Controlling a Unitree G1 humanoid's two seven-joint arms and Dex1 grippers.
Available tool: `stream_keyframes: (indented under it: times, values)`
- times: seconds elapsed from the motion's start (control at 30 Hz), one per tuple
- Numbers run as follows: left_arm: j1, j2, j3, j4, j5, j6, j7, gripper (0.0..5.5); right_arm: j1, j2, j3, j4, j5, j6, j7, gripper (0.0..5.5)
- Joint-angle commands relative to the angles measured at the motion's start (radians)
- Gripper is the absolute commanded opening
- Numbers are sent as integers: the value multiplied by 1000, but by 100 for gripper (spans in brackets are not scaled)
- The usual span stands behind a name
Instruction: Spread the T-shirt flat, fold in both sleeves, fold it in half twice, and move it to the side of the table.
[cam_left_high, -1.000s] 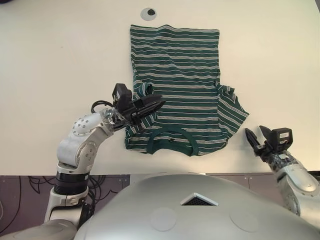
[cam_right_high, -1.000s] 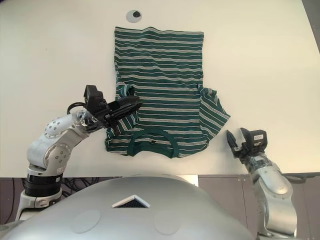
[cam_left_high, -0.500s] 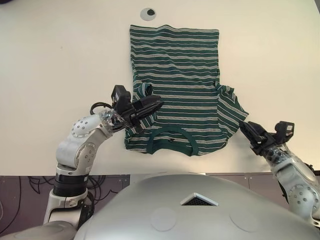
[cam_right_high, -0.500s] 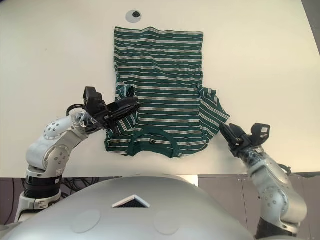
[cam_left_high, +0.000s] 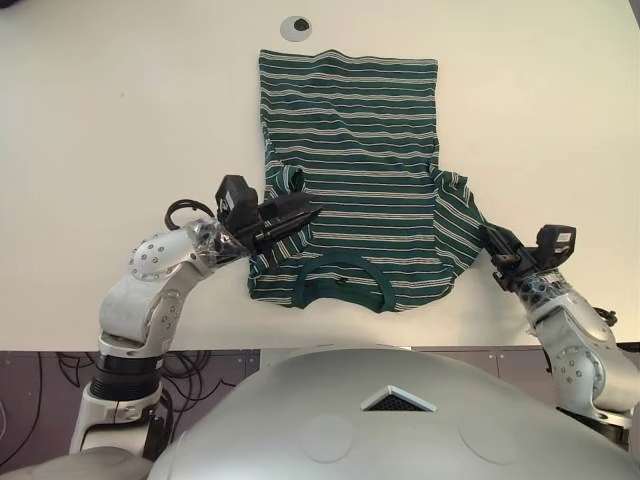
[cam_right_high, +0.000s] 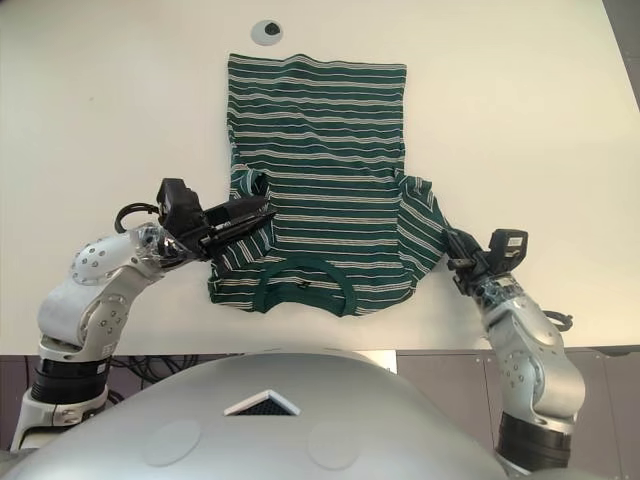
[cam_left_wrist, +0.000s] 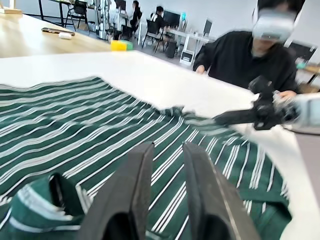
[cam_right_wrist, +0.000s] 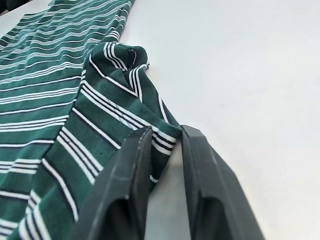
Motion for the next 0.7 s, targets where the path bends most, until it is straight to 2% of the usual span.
stream_keyframes:
  times: [0.03,0.13,0.3,0.5,0.7]
  values:
    - [10,31,19,4,14,-26,-18,99,79,11,62,-39,-13,31,4,16]
    - [57,103,7,-4,36,-33,-78,99,92,-4,76,-121,-38,-22,8,3]
    - [128,209,-7,-26,67,-85,-196,99,99,-9,195,-281,-132,-76,-16,3]
    - [151,237,-57,-17,113,-123,-239,3,22,-5,367,-281,-251,-85,-39,0]
    - [136,237,-55,-13,116,-128,-231,3,-32,-6,526,-195,-348,-44,-69,0]
